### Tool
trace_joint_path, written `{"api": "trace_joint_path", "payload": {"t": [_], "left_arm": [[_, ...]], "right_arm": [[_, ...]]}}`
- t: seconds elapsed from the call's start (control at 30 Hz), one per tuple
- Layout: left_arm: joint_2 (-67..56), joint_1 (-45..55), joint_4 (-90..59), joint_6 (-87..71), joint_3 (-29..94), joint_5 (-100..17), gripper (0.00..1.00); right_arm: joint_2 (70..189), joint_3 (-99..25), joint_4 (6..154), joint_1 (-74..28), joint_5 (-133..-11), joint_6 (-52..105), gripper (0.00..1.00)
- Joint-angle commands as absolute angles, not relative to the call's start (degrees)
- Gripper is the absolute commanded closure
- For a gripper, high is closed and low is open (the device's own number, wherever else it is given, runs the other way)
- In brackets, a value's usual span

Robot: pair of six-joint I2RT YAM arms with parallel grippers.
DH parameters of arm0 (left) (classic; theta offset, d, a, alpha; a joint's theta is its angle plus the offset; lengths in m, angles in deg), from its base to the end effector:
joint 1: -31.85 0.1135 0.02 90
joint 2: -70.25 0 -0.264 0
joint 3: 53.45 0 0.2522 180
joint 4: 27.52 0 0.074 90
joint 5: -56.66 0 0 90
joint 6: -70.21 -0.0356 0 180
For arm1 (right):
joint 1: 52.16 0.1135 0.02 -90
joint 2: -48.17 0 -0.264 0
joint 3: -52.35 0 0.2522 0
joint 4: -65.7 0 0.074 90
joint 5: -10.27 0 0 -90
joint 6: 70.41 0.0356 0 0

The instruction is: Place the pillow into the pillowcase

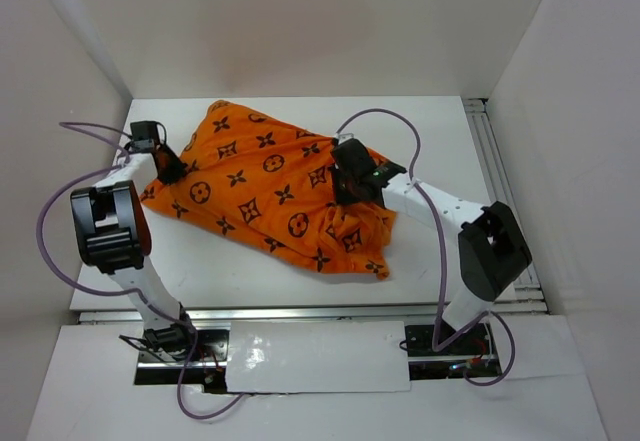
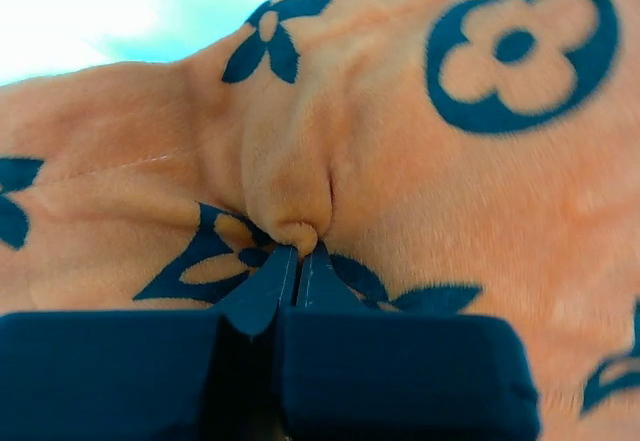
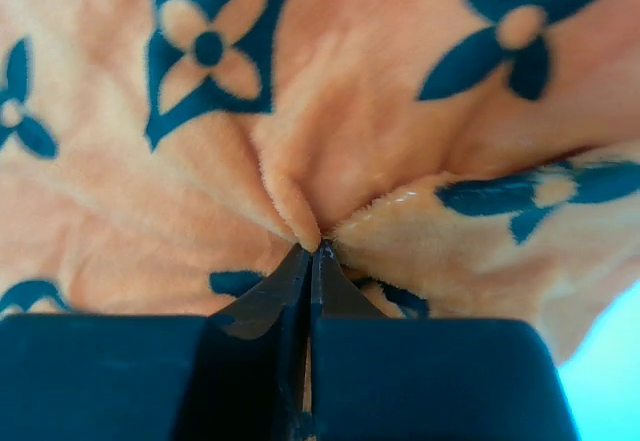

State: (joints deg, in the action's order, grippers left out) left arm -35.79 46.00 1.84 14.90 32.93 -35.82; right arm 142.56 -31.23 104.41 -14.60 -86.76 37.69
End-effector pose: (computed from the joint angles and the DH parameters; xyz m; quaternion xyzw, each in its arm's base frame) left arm 0.3905 0.0969 0.1997 -0.3803 0.8559 -0.0823 0.3407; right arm 0.2872 0.2153 0.2463 -0.1374 0.9266 0.1103 0.3322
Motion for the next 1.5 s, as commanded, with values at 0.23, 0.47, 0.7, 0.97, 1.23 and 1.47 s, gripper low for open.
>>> {"api": "trace_joint_path", "payload": {"t": [0.23,0.47,0.7,0.97,1.23,1.47], "left_arm": [[-8.4,36.6,9.7,21.0,11.6,-34.1,1.0],[0.5,36.0,21.1,26.3,10.6,-26.7,1.0],[-1.6,37.0,26.7,25.7,15.3,-28.3,0.0],[-13.8,39.9,25.3,23.8,28.6,-27.6,0.0],[-36.9,44.1,17.6,18.4,46.2,-39.8,0.0],[-49.9,40.7,16.0,19.1,57.0,-43.1,0.0]], "right_arm": [[131.3,-32.3,115.4,-20.4,-108.8,40.7,1.0],[122.6,-30.6,118.2,-25.5,-113.8,40.5,1.0],[123.9,-24.3,115.9,-31.2,-102.1,37.4,0.8],[123.9,-31.2,113.4,-32.8,-99.0,34.9,0.23],[128.2,-34.8,106.7,-40.0,-95.6,34.8,0.1],[134.6,-38.1,103.9,-46.1,-93.6,34.8,0.09]]}}
